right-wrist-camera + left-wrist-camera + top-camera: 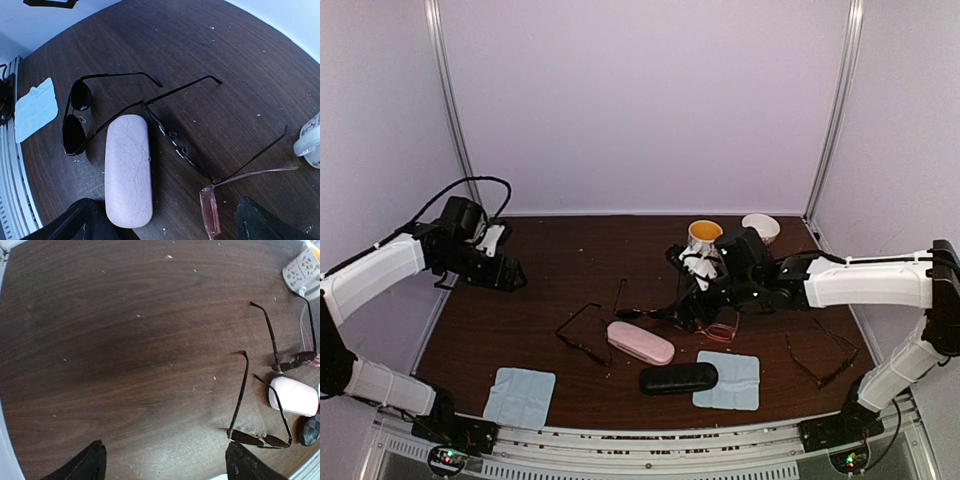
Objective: Organize the sunglasses
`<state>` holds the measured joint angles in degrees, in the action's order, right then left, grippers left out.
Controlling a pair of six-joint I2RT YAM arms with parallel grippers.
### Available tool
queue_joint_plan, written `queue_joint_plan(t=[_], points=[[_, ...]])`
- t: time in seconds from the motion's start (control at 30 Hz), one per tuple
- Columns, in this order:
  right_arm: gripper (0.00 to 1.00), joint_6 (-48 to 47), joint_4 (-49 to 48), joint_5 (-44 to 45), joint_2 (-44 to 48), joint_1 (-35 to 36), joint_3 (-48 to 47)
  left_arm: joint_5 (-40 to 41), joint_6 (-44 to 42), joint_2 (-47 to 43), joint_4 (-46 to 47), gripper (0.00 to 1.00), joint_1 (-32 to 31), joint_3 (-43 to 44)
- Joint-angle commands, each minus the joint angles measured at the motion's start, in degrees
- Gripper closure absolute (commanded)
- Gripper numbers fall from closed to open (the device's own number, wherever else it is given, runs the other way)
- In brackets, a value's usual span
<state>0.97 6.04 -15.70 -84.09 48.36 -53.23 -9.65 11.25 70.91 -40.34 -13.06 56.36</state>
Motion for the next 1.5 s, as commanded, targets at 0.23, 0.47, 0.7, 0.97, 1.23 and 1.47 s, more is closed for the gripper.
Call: queue_joint_plan(t=[0.23, 0.47, 0.7, 0.97, 1.23, 1.47], points=[[0.04, -6.08, 3.36, -1.79, -8.42, 2.79, -6.26, -0.61, 4.54, 13.84, 2.81, 0.28, -11.72, 4.47], [0.06, -5.02, 2.24, -1.93, -13.18, 3.68, -8.00, -1.09, 3.87, 20.92, 3.36, 0.40, -14.48, 6.73], [0.06, -5.44, 2.36, 0.50, -16.81, 4.79, -8.97, -4.22, 3.78, 24.54, 5.27, 0.40, -16.33, 7.37], [0.04, -6.14, 5.05, 2.17, -20.44, 5.67, -11.92, -6.04, 3.15, 25.43, 6.59, 0.38, -17.69, 5.82], [0.02, -6.67, 6.66, 5.26, -22.95, 7.15, -13.85, -6.58, 2.49, 27.28, 6.94, 0.41, -19.29, 5.78], [0.00, -6.58, 7.87, 9.63, -24.90, 8.03, -14.81, -5.07, 2.49, 28.42, 7.16, 0.54, -20.23, 5.64]])
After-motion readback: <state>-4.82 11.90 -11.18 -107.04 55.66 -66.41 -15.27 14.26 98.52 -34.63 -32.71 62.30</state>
